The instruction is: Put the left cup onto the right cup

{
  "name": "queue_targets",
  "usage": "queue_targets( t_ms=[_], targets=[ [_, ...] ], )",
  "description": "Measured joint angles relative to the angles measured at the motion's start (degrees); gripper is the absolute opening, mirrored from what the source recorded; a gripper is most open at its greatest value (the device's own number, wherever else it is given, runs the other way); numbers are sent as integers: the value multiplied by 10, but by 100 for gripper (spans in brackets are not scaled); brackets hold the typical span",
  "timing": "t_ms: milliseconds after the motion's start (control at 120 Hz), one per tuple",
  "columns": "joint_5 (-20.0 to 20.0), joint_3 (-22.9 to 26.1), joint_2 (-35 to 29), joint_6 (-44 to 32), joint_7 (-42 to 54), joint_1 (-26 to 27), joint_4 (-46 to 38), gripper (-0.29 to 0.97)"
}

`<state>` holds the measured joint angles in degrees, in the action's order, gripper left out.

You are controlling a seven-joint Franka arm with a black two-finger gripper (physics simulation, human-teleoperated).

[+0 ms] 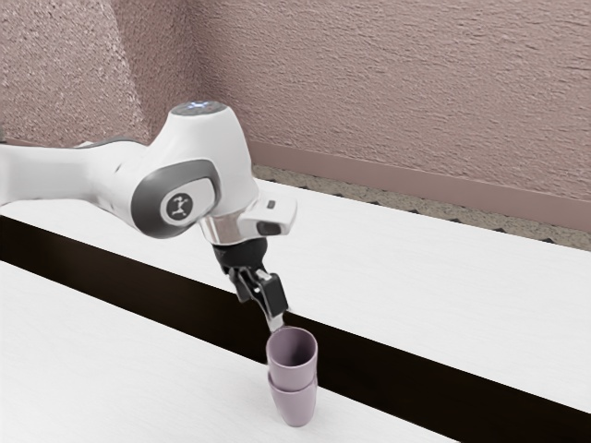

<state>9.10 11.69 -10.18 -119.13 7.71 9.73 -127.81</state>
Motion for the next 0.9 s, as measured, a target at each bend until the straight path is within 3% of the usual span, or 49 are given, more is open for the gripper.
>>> queue_targets(
  t_ms=[367, 900],
  targets=[
    [-7, -70, 9, 53, 1, -1, 84, 68],
    [-43, -140, 119, 131, 1, -20, 279, 68]
  ],
)
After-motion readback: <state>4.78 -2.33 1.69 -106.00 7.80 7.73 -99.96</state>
